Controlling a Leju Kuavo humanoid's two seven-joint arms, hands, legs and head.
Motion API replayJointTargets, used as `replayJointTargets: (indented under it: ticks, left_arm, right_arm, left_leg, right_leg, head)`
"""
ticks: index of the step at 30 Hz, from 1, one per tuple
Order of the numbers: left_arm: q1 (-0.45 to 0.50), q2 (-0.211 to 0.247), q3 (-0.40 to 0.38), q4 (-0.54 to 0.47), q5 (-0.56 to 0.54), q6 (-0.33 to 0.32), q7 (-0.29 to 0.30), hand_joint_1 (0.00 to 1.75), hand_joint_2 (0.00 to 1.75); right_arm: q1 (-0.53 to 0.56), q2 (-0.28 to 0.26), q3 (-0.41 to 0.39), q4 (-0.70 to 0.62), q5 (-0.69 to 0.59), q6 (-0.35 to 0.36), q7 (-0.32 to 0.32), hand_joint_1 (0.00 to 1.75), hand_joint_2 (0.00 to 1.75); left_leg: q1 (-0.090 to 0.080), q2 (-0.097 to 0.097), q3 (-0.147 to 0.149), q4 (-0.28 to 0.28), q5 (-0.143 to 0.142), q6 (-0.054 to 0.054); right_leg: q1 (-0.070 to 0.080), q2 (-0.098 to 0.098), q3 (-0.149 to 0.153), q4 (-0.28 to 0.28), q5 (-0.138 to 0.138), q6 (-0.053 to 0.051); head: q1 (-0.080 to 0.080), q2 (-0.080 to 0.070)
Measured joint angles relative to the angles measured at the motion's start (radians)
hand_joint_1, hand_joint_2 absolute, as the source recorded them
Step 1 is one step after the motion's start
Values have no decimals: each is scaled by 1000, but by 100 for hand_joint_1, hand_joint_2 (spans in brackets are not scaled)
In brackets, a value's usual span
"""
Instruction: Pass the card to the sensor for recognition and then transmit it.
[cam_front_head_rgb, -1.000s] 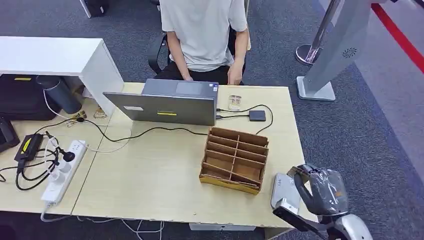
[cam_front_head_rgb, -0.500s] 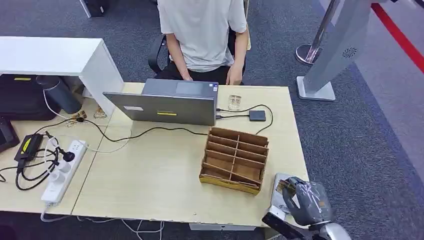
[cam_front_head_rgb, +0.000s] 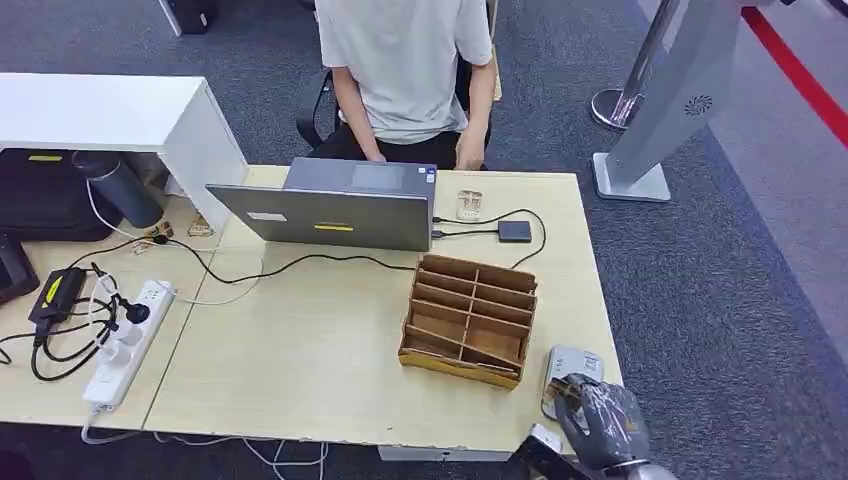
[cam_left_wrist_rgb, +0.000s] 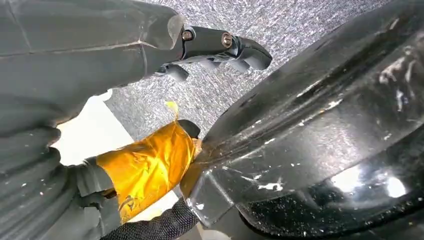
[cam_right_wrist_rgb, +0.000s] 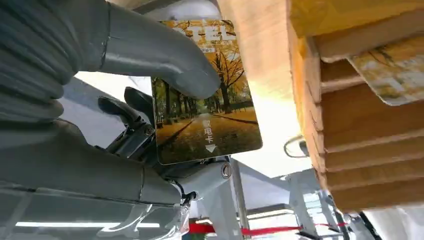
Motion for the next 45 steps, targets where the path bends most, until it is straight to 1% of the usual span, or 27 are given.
replayJointTargets:
  ticks: [5, 8, 10, 12, 14, 18, 20, 22, 25, 29, 34, 38, 40, 45]
  left_arm:
    - [0, 0, 0, 0, 0, 5, 2, 0, 175]
    - [0, 0, -2, 0, 0, 8, 4, 0, 175]
    - [0, -1, -5, 0, 0, 11, 11, 0, 175]
    - [-1, -2, -8, 0, 0, 14, 13, 0, 175]
    - [-2, -2, -12, 0, -5, 16, 14, 0, 175]
    - [-7, -4, -19, 0, -22, 19, 14, 0, 175]
    - [-10, -5, -27, 0, -33, 21, 15, 0, 175]
    - [-15, -5, -35, 0, -47, 22, 17, 0, 175]
    - [-21, -8, -36, 0, -70, 22, 19, 0, 175]
    - [-23, -8, -36, 0, -85, 22, 15, 0, 175]
    - [-24, -8, -37, 0, -89, 22, 13, 0, 175]
    - [-25, -8, -37, 0, -98, 22, 14, 0, 175]
    - [-26, -9, -37, 0, -99, 22, 17, 0, 175]
    - [-27, -10, -37, 1, -95, 14, 8, 0, 175]
  right_arm:
    - [-14, -6, -8, -50, 0, -1, -11, 175, 175]
    - [-19, -9, -25, -90, -2, -5, -46, 175, 175]
    - [-41, -11, -50, -129, -18, 14, -78, 175, 175]
    - [-82, -11, -86, -173, -35, 43, -99, 175, 175]
    - [-141, -11, -111, -195, -42, 73, -107, 175, 175]
    - [-291, -10, -126, -204, -44, 152, -92, 175, 175]
    - [-380, 5, -119, -173, -36, 203, -61, 175, 175]
    - [-480, 32, -96, -116, -29, 236, -27, 175, 175]
    - [-610, 82, -50, -10, 20, 230, 34, 175, 175]
    - [-732, 129, -3, 105, 73, 206, 72, 175, 175]
    - [-795, 161, 27, 183, 88, 196, 79, 175, 175]
    - [-835, 181, 43, 241, 140, 184, 133, 175, 175]
    - [-876, 200, 50, 305, 162, 181, 155, 175, 175]
    - [-923, 238, 66, 396, 167, 163, 155, 175, 175]
  left_leg:
    - [0, 0, 0, 0, 0, 0]
    - [0, 0, 0, 0, 0, 0]
    - [0, 1, 0, 0, 0, 0]
    - [0, 3, 1, 0, 0, 0]
    - [0, 4, 1, 0, 0, 0]
    - [0, 5, 2, 0, 1, -1]
    - [0, 6, 2, 0, 2, -1]
    - [0, 7, 2, 0, 2, -1]
    - [0, 6, 3, 0, 3, -1]
    - [0, 5, 2, 0, 4, -1]
    - [0, 4, 1, 0, 4, -1]
    - [0, 5, 0, 0, 4, -1]
    - [0, 5, 0, 0, 4, -1]
    - [0, 5, 1, 1, 4, -1]
  right_leg:
    - [0, 0, 0, 0, 0, 0]
    - [0, 0, 0, 0, 0, 0]
    - [0, 1, 0, 0, 0, 0]
    - [0, 2, 0, 0, 1, 0]
    - [0, 4, 0, 0, 1, -1]
    - [0, 5, 1, 0, 3, 0]
    - [0, 6, 1, 1, 3, -1]
    - [0, 7, 0, 1, 4, -1]
    - [0, 7, 0, 2, 4, -1]
    - [0, 6, 0, 2, 4, -1]
    - [0, 5, 0, 2, 4, -1]
    - [0, 5, -1, 2, 4, -1]
    - [0, 5, -1, 2, 4, -1]
    - [0, 6, -1, 2, 4, -1]
  head:
    - [0, 0]
    - [0, 0]
    - [0, 0]
    - [0, 0]
    - [0, 0]
    - [0, 0]
    - [0, 0]
    - [0, 0]
    - [0, 0]
    - [0, 0]
    - [0, 0]
    - [0, 0]
    - [0, 0]
    - [0, 0]
